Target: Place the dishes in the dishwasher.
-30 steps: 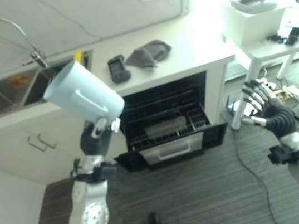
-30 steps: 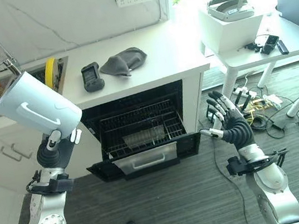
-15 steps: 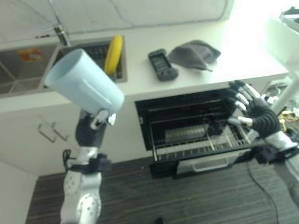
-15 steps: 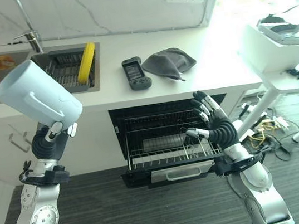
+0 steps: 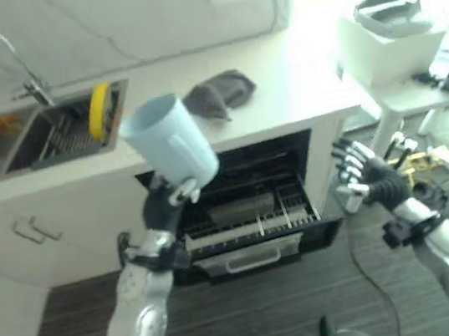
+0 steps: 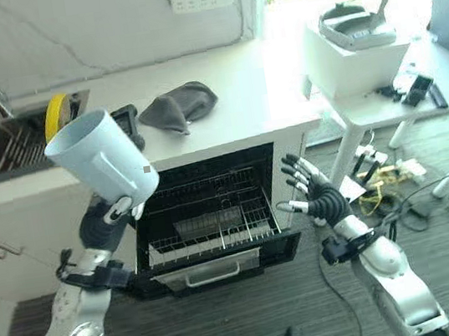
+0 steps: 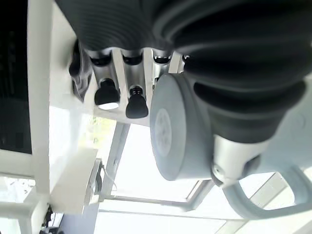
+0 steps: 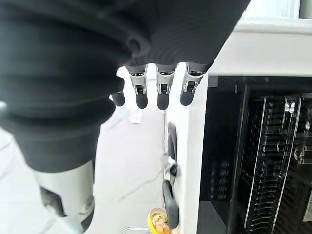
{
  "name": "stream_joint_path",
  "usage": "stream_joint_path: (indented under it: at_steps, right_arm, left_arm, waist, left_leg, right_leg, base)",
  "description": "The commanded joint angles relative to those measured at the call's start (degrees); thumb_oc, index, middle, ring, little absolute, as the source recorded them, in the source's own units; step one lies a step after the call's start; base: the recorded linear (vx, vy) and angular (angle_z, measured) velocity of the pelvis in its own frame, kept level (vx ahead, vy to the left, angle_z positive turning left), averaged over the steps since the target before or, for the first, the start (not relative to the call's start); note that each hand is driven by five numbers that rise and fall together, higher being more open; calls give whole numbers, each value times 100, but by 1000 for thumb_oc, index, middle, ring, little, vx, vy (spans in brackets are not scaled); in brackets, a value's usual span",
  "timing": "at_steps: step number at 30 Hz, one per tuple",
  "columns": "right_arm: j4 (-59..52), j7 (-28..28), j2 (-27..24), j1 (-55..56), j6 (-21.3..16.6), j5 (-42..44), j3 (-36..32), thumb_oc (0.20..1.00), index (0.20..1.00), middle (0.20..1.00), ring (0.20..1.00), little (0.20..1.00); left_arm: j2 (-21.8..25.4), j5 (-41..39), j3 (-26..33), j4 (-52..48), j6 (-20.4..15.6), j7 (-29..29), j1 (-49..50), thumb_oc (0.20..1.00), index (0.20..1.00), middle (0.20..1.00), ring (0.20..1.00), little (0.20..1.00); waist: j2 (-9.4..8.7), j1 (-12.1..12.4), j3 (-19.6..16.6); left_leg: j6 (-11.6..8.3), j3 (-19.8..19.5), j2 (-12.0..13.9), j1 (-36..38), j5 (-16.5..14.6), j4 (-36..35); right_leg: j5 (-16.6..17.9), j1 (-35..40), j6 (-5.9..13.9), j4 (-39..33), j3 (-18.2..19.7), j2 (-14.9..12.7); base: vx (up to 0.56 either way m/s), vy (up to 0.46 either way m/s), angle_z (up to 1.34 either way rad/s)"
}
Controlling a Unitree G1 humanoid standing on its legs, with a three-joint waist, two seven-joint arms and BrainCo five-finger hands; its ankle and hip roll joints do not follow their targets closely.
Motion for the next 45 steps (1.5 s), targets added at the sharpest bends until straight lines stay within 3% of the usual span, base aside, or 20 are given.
stream_joint_path:
  at_steps: [1, 2, 5, 6, 10, 13, 14, 16, 18, 20, 21, 24, 26, 29, 35, 45]
  right_arm:
    - [-427, 71, 297, -144, -232, 210, -102, 1000, 1000, 1000, 1000, 1000]
    - [-407, 100, 336, -53, -270, 130, -112, 1000, 1000, 1000, 1000, 1000]
    - [-309, 87, 343, 37, -357, 7, -195, 1000, 1000, 1000, 1000, 1000]
    - [-202, 98, 300, -44, -450, -27, -164, 1000, 1000, 1000, 1000, 1000]
    - [-300, 194, 350, -25, -375, 60, -166, 1000, 1000, 1000, 1000, 1000]
    - [-348, 411, 493, 34, -184, 90, -120, 1000, 1000, 1000, 1000, 1000]
    - [-328, 425, 553, 50, -187, 111, -97, 1000, 1000, 1000, 1000, 1000]
    - [-274, 469, 589, 39, -285, 238, -78, 1000, 1000, 1000, 1000, 1000]
    - [-247, 555, 642, -23, -322, 284, -3, 1000, 1000, 1000, 1000, 1000]
    - [-279, 806, 611, -169, -378, 235, 125, 1000, 1000, 1000, 1000, 1000]
    - [-266, 819, 601, -249, -399, 225, 187, 1000, 1000, 1000, 1000, 1000]
    - [-37, 811, 402, -675, -504, 244, 288, 1000, 1000, 1000, 1000, 1000]
    - [16, 869, 217, -891, -354, 526, 284, 1000, 1000, 1000, 1000, 1000]
    - [67, 1187, 14, -1046, -179, 855, 256, 1000, 1000, 1000, 1000, 1000]
    - [331, 1358, -298, -1411, -237, 1131, 128, 1000, 1000, 1000, 1000, 1000]
    - [753, 1851, -98, -1995, -11, 1856, 371, 1000, 1000, 1000, 1000, 1000]
  left_arm:
    - [301, -63, 510, -312, -173, -136, -77, 200, 200, 200, 200, 200]
    - [319, -53, 521, -213, -215, -290, 65, 200, 200, 200, 200, 200]
    - [346, -171, 456, 33, -319, -464, 38, 200, 200, 200, 200, 200]
    - [297, -147, 379, 135, -385, -475, -40, 200, 200, 200, 200, 200]
    - [294, -13, 334, 188, -387, -387, -92, 200, 200, 200, 200, 200]
    - [326, 60, 298, 239, -128, -626, -334, 200, 200, 200, 200, 200]
    - [342, 230, 276, 223, 4, -793, -389, 200, 200, 200, 200, 200]
    - [426, 538, 246, 243, 99, -1011, -414, 200, 200, 200, 200, 200]
    - [527, 666, 182, 324, 126, -1036, -511, 200, 200, 200, 200, 200]
    - [791, 666, 159, 406, 97, -1062, -664, 200, 200, 200, 200, 200]
    - [847, 666, 159, 421, 70, -1112, -686, 200, 200, 200, 200, 200]
    - [933, 724, 38, 532, 13, -1163, -815, 200, 200, 200, 200, 200]
    - [906, 555, -55, 653, 120, -1236, -907, 200, 200, 200, 200, 200]
    - [788, 273, -195, 640, 350, -1768, -936, 200, 200, 200, 200, 200]
    - [786, -22, -367, 796, 446, -1945, -1048, 200, 200, 200, 200, 200]
    - [686, -322, -689, 861, 747, -2564, -1387, 200, 200, 200, 200, 200]
  waist:
    - [-487, -69, -19]
    - [-352, -70, -18]
    - [-222, -87, 18]
    - [-232, -55, 49]
    - [-340, 56, -48]
    - [-523, 114, -71]
    - [-556, 174, -55]
    - [-597, 215, -3]
    - [-603, 150, 22]
    - [-615, 150, 83]
    - [-596, 144, 114]
    - [-569, 150, 106]
    - [-573, 182, -29]
    - [-517, 167, -211]
    - [-382, 102, -424]
    - [-329, 186, -598]
  left_leg:
    - [-223, -63, -582, 410, -1278, -92]
    - [-264, 52, -648, 502, -1023, -843]
    - [-460, 201, -582, 176, -637, -1010]
    - [-428, 215, -598, 105, -631, -1010]
    - [-302, 25, -833, 218, -863, -1010]
    - [-194, 66, -968, 379, -1003, -1010]
    - [-114, 88, -1003, 399, -1039, -1010]
    - [23, 15, -1082, 399, -1081, -1010]
    - [28, -60, -1096, 386, -1086, -1010]
    - [-44, -27, -1124, 418, -1161, -1010]
    - [-37, -14, -1115, 439, -1177, -1010]
    - [15, 5, -1080, 495, -1244, -1010]
    - [-5, 19, -1029, 571, -1276, -1010]
    - [-94, 116, -909, 713, -1290, -1010]
    - [-244, 181, -767, 890, -1321, -1010]
    - [-317, 16, -711, 977, -1363, -1010]
  right_leg:
    - [184, 148, 419, -335, 366, -419]
    - [105, 190, 455, -335, 268, -363]
    - [10, 333, 496, -335, -92, -351]
    - [-66, 415, 487, -335, -140, -365]
    - [-62, 570, 641, -335, -223, -566]
    - [49, 689, 833, -226, -452, -799]
    - [-91, 662, 836, 165, -561, -862]
    - [-122, 505, 837, 819, -385, -892]
    - [51, 277, 810, 568, -119, -845]
    - [771, 60, 926, -219, -330, -1044]
    - [839, 10, 959, -255, -276, -1065]
    - [699, 49, 910, -298, -161, -933]
    - [545, 133, 916, -335, -194, -871]
    - [317, 255, 833, -335, -187, -743]
    - [115, 441, 742, -335, -203, -650]
    - [39, 555, 738, -335, -281, -665]
  base:
    - [136, 87, 7]
    - [142, 152, -13]
    - [113, 246, 35]
    - [111, 357, 57]
    - [133, 406, 3]
    - [145, 369, -4]
    - [109, 261, 4]
    - [85, 148, -3]
    - [62, -21, -13]
    - [29, -146, 7]
    - [6, -134, -6]
    - [9, -166, 7]
    - [73, -178, 9]
    - [120, -89, -13]
    - [87, -59, -14]
    - [18, -11, 6]
